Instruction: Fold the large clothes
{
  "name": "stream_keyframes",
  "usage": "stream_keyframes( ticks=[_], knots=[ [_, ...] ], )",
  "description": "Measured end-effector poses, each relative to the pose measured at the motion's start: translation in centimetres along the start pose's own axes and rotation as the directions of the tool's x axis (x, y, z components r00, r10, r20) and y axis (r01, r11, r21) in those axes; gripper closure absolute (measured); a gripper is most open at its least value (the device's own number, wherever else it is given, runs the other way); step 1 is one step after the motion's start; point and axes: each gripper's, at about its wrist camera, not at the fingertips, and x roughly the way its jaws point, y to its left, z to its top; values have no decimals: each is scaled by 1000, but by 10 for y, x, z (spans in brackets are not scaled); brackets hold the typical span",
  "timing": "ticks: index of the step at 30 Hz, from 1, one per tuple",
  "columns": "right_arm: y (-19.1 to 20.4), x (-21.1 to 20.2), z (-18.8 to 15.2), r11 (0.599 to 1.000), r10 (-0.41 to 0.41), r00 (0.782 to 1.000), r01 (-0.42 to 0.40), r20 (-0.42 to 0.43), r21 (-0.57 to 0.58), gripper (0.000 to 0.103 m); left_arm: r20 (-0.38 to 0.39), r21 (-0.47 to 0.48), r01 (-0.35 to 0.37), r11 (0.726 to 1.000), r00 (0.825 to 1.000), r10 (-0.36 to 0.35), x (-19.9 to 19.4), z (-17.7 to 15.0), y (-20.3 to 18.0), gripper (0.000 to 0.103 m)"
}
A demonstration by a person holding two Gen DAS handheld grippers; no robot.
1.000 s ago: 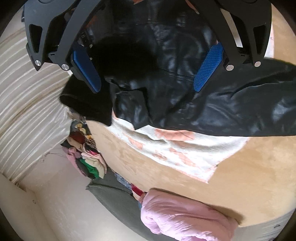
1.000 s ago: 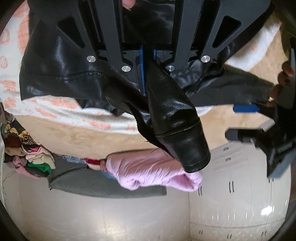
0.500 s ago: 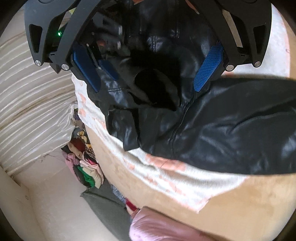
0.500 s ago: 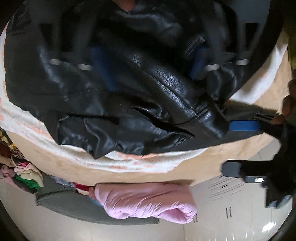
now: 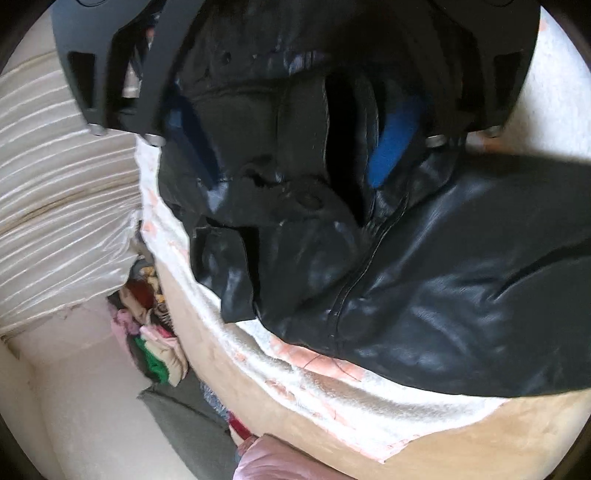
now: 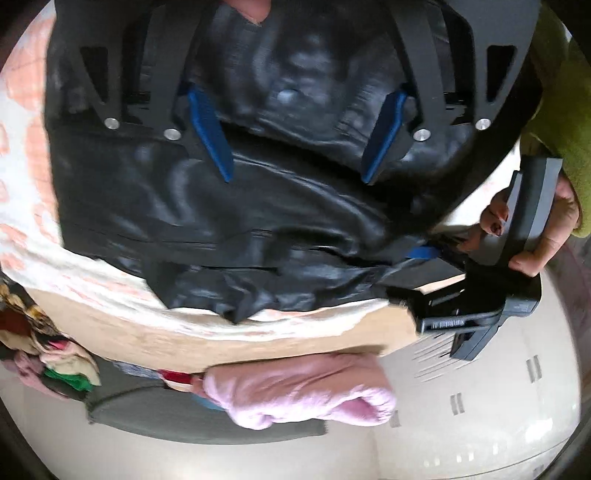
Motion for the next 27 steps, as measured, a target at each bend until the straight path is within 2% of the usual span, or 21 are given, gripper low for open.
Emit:
stream_keyframes(
  ticks=[1, 2, 3, 5, 6, 8, 10, 12, 14, 15, 19, 24, 27],
  knots=[
    [-10, -4, -1, 1000, -24, 1000, 24, 3, 20, 38, -5, 10, -10, 1000, 1000, 10, 4, 1, -3, 56],
    [-18, -6, -1, 999, -38, 999, 37, 5, 37, 39, -15, 29, -24, 999, 1000, 24, 9, 1, -7, 64],
    [-26, -9, -2, 997, -51, 999, 50, 5, 60, 39, -22, 47, -49, 998, 998, 51, 14, 0, -11, 80],
    [-45, -17, -4, 992, -79, 997, 77, 12, 102, 40, -13, 81, -63, 995, 998, 64, 15, -2, -19, 90],
    [-52, -21, -5, 990, -91, 996, 88, 17, 113, 41, -4, 98, -18, 995, 1000, 18, 9, -4, -26, 94],
    [-67, -30, -8, 985, -121, 992, 117, 22, 129, 46, 57, 175, 27, 984, 998, -37, -12, -8, -47, 94],
    [-84, -37, -5, 978, -152, 988, 146, 31, 150, 53, 118, 272, 83, 959, 986, -119, -39, -9, -74, 94],
    [-105, -43, 4, 966, -194, 980, 182, 49, 181, 54, 171, 357, 73, 931, 975, -142, -56, -7, -95, 94],
    [-126, -44, 15, 949, -241, 969, 224, 50, 222, 56, 201, 413, 23, 911, 973, -116, -59, -2, -106, 94],
    [-135, -42, 20, 943, -248, 967, 230, 49, 239, 56, 199, 417, 11, 909, 975, -103, -56, 0, -104, 94],
    [-169, -23, 37, 921, -285, 959, 272, 6, 280, 57, 183, 389, -28, 921, 982, -48, -33, 8, -77, 94],
    [-181, 19, 53, 931, -221, 974, 228, -59, 284, 57, 137, 320, -66, 945, 990, 23, -5, 7, -34, 95],
    [-183, 42, 57, 935, -213, 973, 231, -94, 270, 57, 126, 328, -107, 939, 990, 69, 0, 3, -25, 94]
  ],
)
